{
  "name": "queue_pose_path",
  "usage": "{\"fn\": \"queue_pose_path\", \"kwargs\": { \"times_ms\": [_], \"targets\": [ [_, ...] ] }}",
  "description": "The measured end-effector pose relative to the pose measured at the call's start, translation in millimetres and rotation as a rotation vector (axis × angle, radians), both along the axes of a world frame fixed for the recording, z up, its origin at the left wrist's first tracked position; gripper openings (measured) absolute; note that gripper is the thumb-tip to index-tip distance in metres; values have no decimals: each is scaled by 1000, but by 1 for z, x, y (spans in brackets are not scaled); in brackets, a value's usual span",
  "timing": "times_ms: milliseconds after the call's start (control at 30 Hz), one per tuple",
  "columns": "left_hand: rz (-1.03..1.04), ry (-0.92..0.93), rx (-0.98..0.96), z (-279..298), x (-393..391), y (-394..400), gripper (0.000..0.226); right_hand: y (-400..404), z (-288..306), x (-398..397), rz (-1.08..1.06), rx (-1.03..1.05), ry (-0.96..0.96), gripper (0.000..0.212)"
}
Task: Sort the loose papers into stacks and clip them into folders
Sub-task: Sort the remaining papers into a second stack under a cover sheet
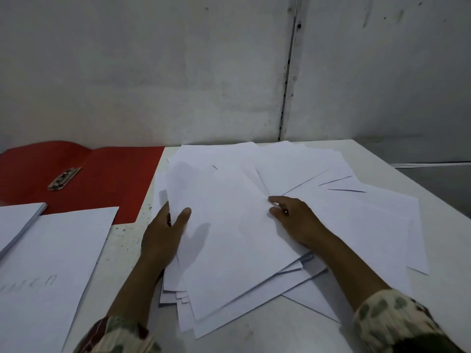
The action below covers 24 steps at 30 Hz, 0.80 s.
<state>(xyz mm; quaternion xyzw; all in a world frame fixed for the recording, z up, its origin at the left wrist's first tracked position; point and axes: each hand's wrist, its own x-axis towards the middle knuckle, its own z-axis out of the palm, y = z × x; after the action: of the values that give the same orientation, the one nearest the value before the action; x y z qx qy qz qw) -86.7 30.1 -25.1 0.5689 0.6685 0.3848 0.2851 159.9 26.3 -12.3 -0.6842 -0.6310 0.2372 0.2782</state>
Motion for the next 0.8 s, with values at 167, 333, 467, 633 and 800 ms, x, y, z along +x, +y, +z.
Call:
{"fn": "queue_pose_path", "kwargs": {
  "times_ms": [167,333,467,633,800],
  "targets": [
    [23,54,12,-2,-2,-1,54,3,2,-1,-71,52,70,29],
    [70,45,9,-5,-4,0,55,33,2,23,-361,-49,-130,57],
    [76,31,18,-4,-3,0,51,56,1,19,-355,-128,-88,77],
    [74,52,6,-2,-1,-1,51,78,1,13,-405,-40,310,67],
    [62,98,-10,-2,1,1,50,85,2,3,-259,34,610,42]
  ]
}}
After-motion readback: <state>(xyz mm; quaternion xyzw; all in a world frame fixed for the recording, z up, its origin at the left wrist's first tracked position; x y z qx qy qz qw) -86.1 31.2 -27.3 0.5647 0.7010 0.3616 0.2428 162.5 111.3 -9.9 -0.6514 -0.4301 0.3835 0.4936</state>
